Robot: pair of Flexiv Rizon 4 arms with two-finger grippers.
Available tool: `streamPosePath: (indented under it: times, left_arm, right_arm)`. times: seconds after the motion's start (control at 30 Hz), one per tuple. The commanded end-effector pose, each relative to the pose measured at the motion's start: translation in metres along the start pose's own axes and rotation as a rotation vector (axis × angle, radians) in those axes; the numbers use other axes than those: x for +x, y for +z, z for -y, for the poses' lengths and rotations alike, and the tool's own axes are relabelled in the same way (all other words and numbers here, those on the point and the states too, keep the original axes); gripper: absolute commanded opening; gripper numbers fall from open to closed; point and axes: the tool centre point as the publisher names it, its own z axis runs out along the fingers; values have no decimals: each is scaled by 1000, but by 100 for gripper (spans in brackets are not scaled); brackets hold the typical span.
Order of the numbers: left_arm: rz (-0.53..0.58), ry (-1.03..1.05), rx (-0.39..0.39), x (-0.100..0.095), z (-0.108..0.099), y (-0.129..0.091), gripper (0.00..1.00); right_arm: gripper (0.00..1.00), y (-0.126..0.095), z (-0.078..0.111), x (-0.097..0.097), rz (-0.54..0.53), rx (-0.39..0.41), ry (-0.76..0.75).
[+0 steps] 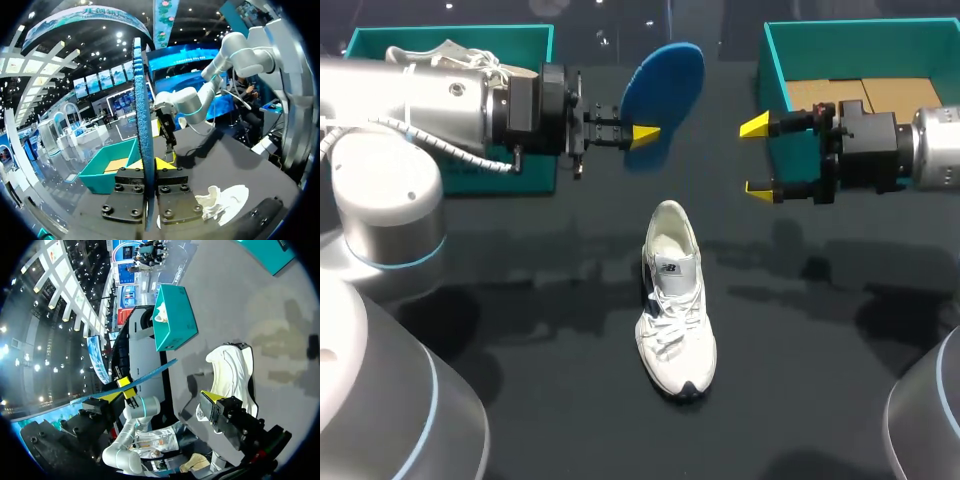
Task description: Take the shoe out of the shoebox, open the shoe tongue, remove and reinsert the insole, then place the shoe into the shoebox
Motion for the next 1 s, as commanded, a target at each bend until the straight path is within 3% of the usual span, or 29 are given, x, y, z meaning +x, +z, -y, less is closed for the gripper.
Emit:
streamPosePath:
  times: [0.03,0.27,0.57,1.0]
  left_arm:
    - [-20,170,-13,-1,-1,-2,0]
    - [-34,388,-56,4,5,-4,0]
    - [-78,574,-116,-1,-7,0,0]
    - [-32,857,-76,-10,-18,10,0]
  right_arm:
    - [100,1,0,0,2,-1,0]
    - [100,1,0,0,2,-1,0]
    - [100,1,0,0,2,-1,0]
    - [100,1,0,0,2,-1,0]
